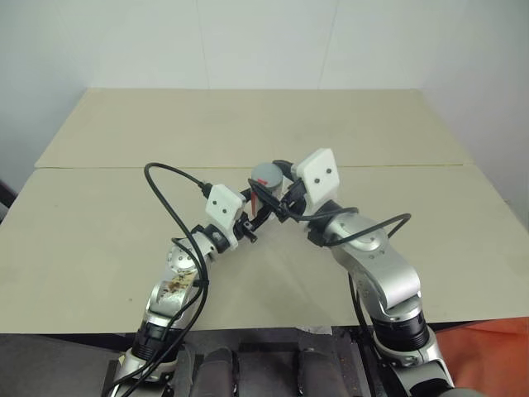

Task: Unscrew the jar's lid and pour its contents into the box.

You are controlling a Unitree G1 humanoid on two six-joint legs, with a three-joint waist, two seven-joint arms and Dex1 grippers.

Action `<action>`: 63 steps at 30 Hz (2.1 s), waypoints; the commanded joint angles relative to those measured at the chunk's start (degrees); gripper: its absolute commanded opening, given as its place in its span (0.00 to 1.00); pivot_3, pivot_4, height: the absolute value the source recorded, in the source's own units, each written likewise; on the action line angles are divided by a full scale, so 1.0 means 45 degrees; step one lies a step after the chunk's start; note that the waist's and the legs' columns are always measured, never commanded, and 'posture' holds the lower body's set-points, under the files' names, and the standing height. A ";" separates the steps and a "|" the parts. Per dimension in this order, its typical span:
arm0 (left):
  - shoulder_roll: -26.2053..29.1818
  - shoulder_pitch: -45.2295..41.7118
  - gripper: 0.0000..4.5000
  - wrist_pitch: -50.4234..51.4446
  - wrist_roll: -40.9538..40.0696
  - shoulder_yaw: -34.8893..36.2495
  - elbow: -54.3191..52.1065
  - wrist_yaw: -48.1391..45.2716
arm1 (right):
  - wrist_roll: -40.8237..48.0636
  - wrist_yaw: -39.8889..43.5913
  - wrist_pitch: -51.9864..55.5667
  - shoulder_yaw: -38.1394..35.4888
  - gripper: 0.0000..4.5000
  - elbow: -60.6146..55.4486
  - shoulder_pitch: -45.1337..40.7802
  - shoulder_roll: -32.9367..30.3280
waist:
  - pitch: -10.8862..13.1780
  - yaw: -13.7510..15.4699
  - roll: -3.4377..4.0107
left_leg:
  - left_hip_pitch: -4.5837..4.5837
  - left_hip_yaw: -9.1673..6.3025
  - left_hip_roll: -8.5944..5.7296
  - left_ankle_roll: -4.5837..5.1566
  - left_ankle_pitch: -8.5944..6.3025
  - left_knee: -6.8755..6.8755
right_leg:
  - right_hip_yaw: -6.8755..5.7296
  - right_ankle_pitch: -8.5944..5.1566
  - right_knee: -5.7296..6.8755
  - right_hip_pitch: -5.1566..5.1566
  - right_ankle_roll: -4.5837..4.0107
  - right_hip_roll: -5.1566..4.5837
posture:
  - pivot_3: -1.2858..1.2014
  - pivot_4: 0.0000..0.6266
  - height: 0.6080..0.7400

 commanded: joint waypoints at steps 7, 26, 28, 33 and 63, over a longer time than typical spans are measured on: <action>-0.0007 -0.0091 0.43 -0.0356 -0.0073 0.0102 -0.0138 -0.0077 | 0.0075 0.0273 -0.0361 -0.0138 0.62 -0.0140 0.0027 0.0014 | 0.0000 -0.0001 0.0000 | 0.0000 0.0000 0.0000 0.0000 0.0000 0.0000 | 0.0000 0.0000 -0.0001 0.0000 0.0000 0.0000 | 0.52 0.24 1.00; 0.0432 0.0445 0.43 -0.0857 -0.0690 0.0070 -0.0486 -0.1376 | 0.1671 0.3775 -0.1721 -0.0818 0.62 0.0468 -0.0029 -0.1767 | 0.0001 0.0001 -0.0001 | 0.0000 0.0000 0.0000 0.0001 0.0000 -0.0004 | 0.0000 0.0000 -0.0009 0.0003 0.0000 -0.0001 | 0.52 0.24 1.00; 0.0606 0.0592 0.43 -0.0858 -0.1004 0.0077 -0.0691 -0.1871 | 0.2367 0.5061 -0.2102 -0.1036 0.62 0.1080 -0.0274 -0.2109 | 0.0001 -0.0001 -0.0001 | 0.0000 0.0000 0.0002 0.0001 0.0000 -0.0004 | 0.0000 0.0000 -0.0010 0.0003 0.0000 0.0000 | 0.52 0.24 1.00; 0.0667 0.0749 0.43 -0.0869 -0.1227 0.0049 -0.0893 -0.2078 | 0.3473 0.7985 -0.2900 -0.1208 0.62 0.2842 -0.1127 -0.2710 | 0.0001 -0.0031 -0.0001 | 0.0001 0.0000 0.0004 0.0001 0.0000 -0.0005 | 0.0001 -0.0001 -0.0010 0.0002 0.0000 0.0001 | 0.52 0.24 1.00; 0.0653 0.0909 0.43 -0.1242 -0.1153 -0.0169 -0.0719 -0.2194 | 0.3412 1.6494 -0.5351 -0.1005 0.99 1.1656 -0.6022 -0.2669 | 0.0004 0.0023 0.0004 | 0.0001 0.0001 0.0008 0.0000 0.0000 -0.0018 | -0.0002 0.0002 -0.0011 -0.0004 -0.0005 -0.0008 | 0.52 0.24 1.00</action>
